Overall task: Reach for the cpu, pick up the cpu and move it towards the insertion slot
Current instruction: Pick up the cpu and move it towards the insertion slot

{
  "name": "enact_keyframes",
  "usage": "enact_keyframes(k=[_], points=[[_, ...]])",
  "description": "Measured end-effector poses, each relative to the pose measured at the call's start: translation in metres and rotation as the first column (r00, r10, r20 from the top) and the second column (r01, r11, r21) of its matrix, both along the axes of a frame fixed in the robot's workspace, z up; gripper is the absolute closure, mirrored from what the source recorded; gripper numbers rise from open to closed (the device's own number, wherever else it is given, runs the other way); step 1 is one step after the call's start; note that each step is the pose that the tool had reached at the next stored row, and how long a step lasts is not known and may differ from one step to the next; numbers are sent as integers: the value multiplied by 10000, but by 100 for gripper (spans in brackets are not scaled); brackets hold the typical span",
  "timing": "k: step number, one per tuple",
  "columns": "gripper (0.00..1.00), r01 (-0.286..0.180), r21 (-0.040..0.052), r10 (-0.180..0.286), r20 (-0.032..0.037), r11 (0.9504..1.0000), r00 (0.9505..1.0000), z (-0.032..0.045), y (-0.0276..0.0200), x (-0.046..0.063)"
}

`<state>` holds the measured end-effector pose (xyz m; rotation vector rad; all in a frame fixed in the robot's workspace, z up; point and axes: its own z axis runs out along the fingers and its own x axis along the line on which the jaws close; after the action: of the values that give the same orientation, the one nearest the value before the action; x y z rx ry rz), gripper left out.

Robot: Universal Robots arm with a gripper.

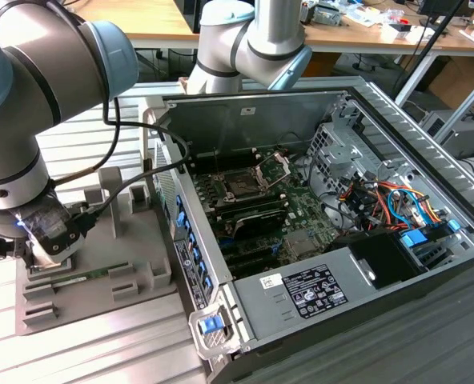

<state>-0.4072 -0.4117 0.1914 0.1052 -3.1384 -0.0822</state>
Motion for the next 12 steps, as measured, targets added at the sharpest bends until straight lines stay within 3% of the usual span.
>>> enact_keyframes(k=[1,12], points=[[45,0,2,0,4,10000,10000,-1,0,0],[45,-2,4,2,9,10000,10000,-5,0,2]])
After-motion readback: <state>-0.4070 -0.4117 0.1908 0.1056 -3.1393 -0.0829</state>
